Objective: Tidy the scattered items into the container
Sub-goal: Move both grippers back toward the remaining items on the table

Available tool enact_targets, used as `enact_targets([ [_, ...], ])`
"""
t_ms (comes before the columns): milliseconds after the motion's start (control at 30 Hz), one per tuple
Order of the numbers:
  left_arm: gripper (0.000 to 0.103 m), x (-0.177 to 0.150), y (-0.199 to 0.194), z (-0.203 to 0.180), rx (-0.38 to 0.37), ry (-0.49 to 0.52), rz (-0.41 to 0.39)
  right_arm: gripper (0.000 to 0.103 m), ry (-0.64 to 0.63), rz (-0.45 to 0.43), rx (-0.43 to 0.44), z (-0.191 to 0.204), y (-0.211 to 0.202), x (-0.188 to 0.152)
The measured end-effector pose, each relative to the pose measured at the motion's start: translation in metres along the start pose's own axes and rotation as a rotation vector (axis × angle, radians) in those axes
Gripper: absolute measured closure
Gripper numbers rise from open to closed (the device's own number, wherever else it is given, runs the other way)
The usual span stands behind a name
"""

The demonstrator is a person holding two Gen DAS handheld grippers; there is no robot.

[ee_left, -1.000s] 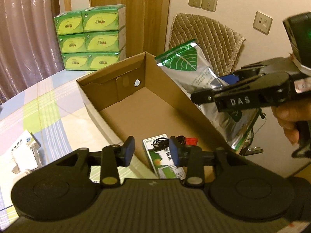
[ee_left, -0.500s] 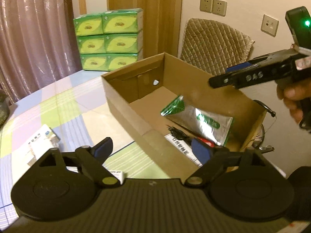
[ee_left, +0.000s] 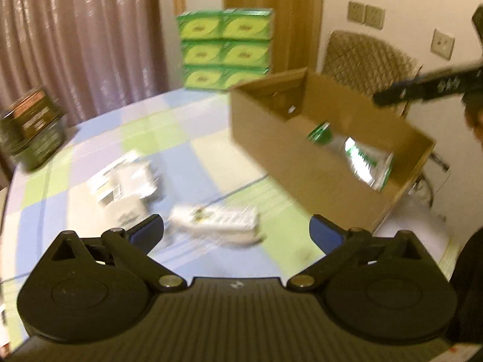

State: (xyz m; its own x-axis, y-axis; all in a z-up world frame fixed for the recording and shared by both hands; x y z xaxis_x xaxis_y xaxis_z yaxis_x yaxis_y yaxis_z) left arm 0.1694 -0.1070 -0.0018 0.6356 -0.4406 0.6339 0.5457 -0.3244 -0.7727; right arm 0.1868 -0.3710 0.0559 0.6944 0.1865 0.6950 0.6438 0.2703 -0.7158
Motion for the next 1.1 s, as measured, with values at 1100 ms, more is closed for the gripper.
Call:
enact_targets([
  [1100, 0.001, -0.07, 0.049, 0.079, -0.029, 0.1, 0.125, 0.031, -0.55, 0.339, 0.113, 0.164, 0.15, -0.025],
])
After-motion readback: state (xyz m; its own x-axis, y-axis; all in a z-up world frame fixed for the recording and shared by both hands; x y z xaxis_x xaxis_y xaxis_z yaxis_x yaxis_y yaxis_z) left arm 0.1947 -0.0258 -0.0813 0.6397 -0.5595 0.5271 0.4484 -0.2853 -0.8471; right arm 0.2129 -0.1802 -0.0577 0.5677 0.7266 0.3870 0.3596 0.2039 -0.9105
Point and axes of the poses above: each gripper's, at about its wrist camera, not at the fingertips, and y roughly the way its jaws point, z to its left, x to its top, the point moved 3 cm from there along y, roughly the way its jaws point, and after that the axes turned 7 degrees about z, right-handed, at the moved point
